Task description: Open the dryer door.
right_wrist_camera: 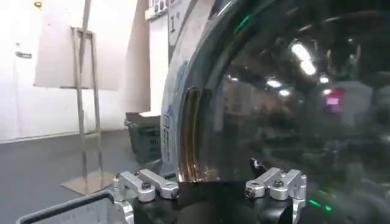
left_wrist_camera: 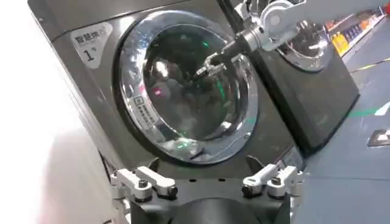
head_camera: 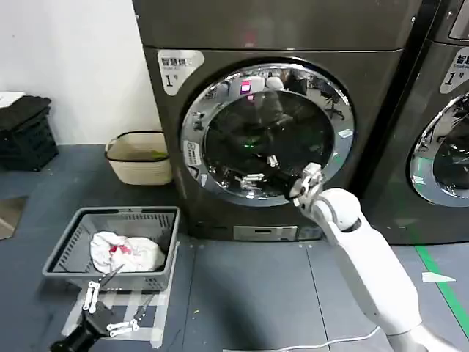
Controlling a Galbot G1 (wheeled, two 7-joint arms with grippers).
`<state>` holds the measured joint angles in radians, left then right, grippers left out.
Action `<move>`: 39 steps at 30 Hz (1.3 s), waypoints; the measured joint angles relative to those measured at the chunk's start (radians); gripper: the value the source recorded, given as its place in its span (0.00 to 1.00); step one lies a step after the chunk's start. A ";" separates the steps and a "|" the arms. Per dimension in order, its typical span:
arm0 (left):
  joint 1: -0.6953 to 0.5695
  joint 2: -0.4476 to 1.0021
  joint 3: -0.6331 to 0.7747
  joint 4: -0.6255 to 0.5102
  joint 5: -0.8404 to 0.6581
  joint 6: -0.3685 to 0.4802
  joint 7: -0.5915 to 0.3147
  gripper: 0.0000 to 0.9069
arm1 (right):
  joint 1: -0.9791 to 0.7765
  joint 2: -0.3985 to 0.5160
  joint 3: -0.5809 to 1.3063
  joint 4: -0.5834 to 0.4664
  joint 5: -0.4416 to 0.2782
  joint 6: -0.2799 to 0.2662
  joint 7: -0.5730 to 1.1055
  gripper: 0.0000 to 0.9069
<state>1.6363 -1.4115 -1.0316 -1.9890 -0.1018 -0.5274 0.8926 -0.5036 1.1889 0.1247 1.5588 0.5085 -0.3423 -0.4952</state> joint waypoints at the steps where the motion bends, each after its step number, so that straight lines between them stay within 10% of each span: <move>1: 0.000 0.000 0.000 0.000 0.000 0.000 0.000 1.00 | 0.006 0.004 -0.006 -0.006 0.000 0.000 -0.001 1.00; 39: -0.002 -0.011 0.009 0.001 0.014 -0.002 -0.004 1.00 | 0.151 0.156 -0.111 -0.214 -0.053 0.010 -0.032 1.00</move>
<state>1.6342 -1.4226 -1.0228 -1.9880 -0.0882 -0.5296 0.8888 -0.3528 1.3451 0.0140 1.3445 0.4559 -0.3326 -0.5276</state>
